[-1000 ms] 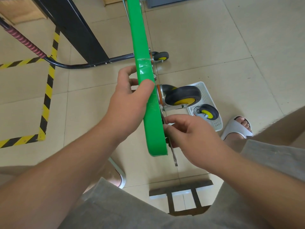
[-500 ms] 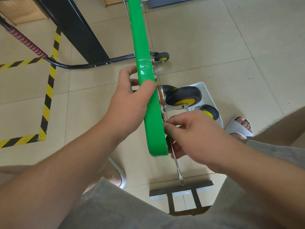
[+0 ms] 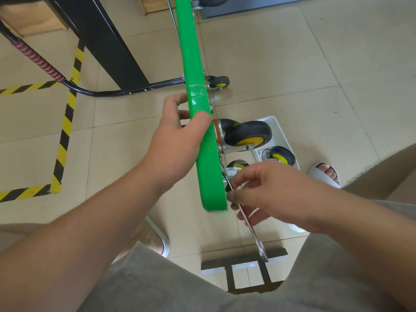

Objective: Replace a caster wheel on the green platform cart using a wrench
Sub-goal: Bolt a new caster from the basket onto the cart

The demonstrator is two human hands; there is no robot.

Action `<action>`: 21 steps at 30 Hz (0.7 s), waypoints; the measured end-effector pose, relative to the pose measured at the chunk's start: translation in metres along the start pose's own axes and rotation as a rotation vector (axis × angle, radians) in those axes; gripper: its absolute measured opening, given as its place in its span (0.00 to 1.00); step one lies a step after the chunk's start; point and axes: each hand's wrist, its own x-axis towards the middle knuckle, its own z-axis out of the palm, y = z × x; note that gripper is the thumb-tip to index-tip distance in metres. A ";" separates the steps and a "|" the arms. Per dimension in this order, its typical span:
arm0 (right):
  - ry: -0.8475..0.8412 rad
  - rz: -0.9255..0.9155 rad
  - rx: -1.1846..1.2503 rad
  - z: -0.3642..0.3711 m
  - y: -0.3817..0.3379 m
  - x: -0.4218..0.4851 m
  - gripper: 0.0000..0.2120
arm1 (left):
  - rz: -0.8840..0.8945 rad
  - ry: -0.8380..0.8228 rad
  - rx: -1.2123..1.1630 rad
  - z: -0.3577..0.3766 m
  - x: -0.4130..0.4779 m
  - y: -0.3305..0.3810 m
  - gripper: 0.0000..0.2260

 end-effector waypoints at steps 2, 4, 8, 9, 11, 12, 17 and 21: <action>-0.010 0.040 -0.087 -0.004 0.007 -0.001 0.06 | 0.000 -0.006 -0.001 0.000 -0.001 0.001 0.21; 0.003 0.081 -0.166 -0.011 0.015 0.004 0.05 | 0.004 -0.007 0.003 0.000 -0.001 0.001 0.22; 0.025 0.167 -0.376 -0.026 0.031 0.028 0.06 | 0.007 0.002 0.006 0.000 -0.001 0.001 0.21; 0.036 0.180 -0.450 -0.029 0.036 0.036 0.07 | 0.002 0.002 0.004 0.000 -0.001 0.001 0.21; 0.067 0.213 -0.548 -0.035 0.046 0.056 0.09 | 0.000 -0.001 0.002 0.000 -0.001 0.001 0.21; 0.083 0.237 -0.575 -0.039 0.053 0.066 0.09 | -0.002 -0.003 0.003 0.000 -0.001 0.001 0.21; 0.219 0.311 -0.737 -0.065 0.095 0.105 0.07 | -0.009 -0.009 -0.011 0.001 -0.001 0.001 0.18; 0.326 0.388 -0.756 -0.087 0.114 0.114 0.07 | -0.022 -0.001 -0.012 0.001 0.000 0.001 0.19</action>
